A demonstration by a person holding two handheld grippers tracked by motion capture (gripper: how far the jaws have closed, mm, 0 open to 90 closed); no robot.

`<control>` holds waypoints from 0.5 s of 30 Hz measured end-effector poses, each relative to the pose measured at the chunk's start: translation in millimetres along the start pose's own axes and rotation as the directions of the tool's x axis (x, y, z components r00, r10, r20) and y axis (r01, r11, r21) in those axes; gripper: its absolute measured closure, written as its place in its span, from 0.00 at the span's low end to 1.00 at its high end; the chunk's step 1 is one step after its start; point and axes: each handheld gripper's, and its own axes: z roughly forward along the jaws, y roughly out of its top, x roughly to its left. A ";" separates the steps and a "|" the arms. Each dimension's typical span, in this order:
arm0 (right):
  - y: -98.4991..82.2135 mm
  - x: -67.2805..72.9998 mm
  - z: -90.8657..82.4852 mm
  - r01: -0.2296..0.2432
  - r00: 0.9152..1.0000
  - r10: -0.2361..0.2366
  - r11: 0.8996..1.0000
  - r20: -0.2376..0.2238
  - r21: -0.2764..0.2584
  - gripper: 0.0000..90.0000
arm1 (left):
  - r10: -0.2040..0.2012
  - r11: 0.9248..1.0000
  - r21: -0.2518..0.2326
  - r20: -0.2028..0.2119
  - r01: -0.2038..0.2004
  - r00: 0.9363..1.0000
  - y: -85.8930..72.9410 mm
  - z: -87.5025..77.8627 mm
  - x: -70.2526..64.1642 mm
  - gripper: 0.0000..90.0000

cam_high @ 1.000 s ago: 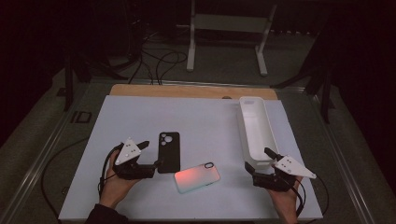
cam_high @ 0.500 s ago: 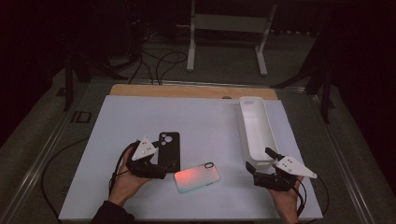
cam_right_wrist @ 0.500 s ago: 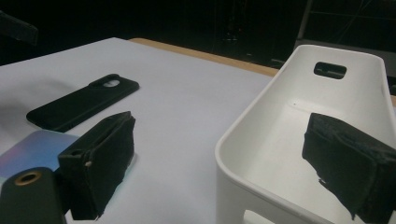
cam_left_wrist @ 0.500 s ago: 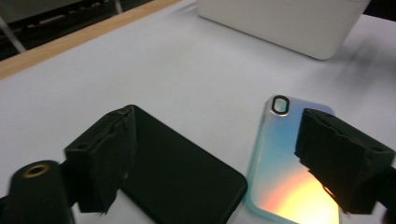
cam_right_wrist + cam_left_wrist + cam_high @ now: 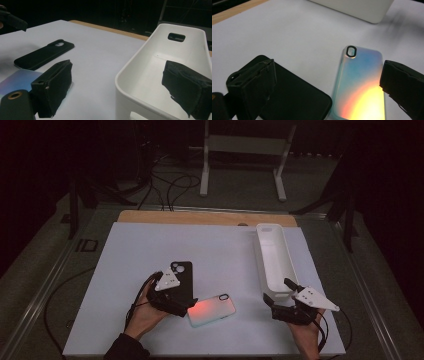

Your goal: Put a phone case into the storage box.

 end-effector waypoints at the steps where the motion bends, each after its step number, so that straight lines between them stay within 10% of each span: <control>1: -0.1 0.0 0.0 -0.001 1.000 0.001 1.000 0.001 -0.001 0.10 | 0.002 1.000 0.009 0.004 -0.002 1.000 0.2 1.2 -0.6 0.01; 15: -1.1 0.0 0.1 -0.001 1.000 0.001 1.000 0.000 0.004 0.10 | 0.076 0.987 0.138 0.060 -0.084 0.995 2.7 26.3 -15.7 0.00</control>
